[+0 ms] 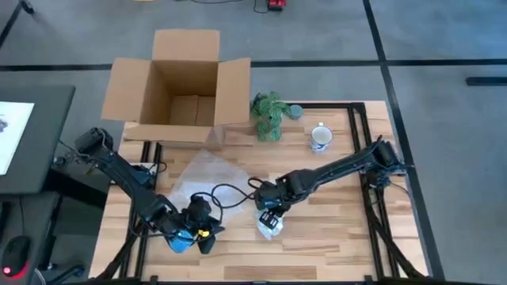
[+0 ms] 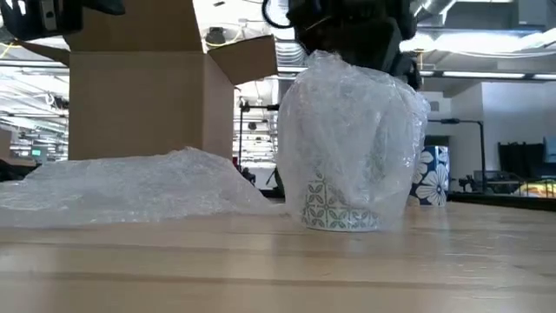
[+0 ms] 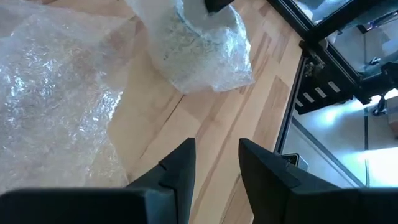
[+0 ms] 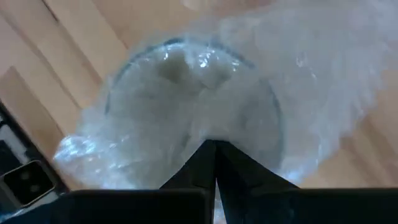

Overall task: Wrap mug
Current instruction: Wrap the green mug with the bubble wrap

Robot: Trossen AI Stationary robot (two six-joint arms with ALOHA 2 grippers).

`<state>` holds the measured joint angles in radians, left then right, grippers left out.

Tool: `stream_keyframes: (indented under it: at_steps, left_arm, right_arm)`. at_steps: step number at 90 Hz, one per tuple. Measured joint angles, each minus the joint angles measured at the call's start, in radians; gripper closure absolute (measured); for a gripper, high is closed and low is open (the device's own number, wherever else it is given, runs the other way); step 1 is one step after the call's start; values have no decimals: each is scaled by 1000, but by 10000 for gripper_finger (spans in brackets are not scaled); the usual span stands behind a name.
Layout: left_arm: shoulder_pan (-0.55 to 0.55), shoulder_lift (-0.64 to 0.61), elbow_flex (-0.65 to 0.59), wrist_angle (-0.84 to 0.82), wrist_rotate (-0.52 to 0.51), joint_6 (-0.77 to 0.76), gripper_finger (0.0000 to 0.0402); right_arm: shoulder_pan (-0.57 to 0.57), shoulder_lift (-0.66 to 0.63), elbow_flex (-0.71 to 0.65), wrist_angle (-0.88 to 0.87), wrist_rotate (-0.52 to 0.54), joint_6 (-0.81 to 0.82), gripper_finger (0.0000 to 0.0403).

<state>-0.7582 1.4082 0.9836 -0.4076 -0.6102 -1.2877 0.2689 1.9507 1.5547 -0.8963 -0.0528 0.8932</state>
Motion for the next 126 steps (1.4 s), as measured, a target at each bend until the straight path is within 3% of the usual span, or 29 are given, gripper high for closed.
stream_keyframes:
  at_steps: [24, 55, 66, 83, 94, 126]
  left_arm:
    - [9, -1, 0, -1, 3, 4, 297]
    - [11, -1, 0, 2, 3, 5, 297]
    - [11, -1, 0, 4, 2, 5, 297]
    - [11, -1, 0, 2, 2, 20, 297]
    - [11, -1, 0, 0, 2, 27, 297]
    - [15, -1, 0, -4, 2, 43, 297]
  right_arm:
    - [-5, 42, -6, 9, 2, -11, 403]
    - [-7, -20, 218, -167, -40, -140, 403]
    - [-26, -58, 271, -168, 23, -161, 403]
    - [-126, -50, 232, -162, 49, -198, 403]
    - [-175, -40, 181, -106, -79, -219, 403]
    - [-95, 23, 173, -171, -90, -223, 403]
